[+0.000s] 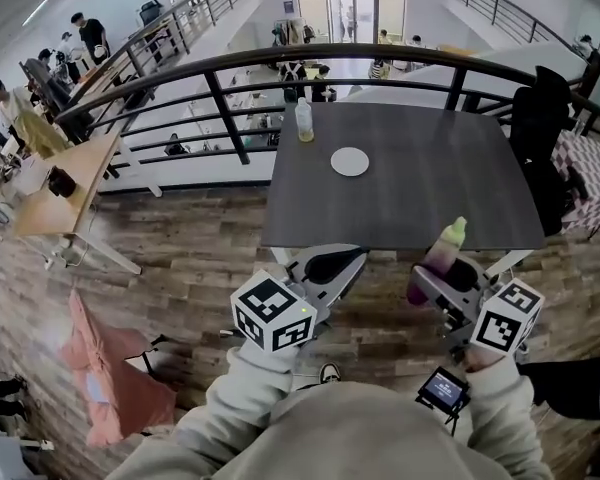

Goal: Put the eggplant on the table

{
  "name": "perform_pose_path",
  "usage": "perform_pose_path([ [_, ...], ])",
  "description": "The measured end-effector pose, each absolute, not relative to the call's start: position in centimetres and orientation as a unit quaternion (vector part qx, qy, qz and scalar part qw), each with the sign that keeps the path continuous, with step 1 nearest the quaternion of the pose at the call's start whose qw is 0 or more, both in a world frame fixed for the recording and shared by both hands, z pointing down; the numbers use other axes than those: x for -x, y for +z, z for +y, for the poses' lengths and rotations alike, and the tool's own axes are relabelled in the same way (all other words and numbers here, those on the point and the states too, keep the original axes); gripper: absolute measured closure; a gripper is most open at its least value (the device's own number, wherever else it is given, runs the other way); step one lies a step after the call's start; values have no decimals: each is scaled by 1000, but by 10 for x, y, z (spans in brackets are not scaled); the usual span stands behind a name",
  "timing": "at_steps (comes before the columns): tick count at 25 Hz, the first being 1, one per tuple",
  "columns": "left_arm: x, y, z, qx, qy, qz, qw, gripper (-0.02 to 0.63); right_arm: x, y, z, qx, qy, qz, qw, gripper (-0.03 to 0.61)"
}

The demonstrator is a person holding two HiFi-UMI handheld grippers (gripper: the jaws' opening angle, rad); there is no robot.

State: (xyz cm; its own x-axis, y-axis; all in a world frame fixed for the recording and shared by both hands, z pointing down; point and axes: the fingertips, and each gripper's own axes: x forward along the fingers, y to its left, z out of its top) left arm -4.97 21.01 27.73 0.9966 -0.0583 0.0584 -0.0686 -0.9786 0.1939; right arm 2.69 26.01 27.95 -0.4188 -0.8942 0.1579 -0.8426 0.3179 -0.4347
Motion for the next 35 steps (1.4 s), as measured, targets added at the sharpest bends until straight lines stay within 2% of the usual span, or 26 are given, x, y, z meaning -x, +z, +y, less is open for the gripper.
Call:
perform_pose_path([
  [16, 33, 290, 131, -993, 17, -33, 115, 609, -48, 292, 180, 541, -245, 803, 56, 364],
  [35, -98, 289, -38, -991, 7, -67, 116, 609, -184, 296, 9, 512, -244, 822, 46, 364],
])
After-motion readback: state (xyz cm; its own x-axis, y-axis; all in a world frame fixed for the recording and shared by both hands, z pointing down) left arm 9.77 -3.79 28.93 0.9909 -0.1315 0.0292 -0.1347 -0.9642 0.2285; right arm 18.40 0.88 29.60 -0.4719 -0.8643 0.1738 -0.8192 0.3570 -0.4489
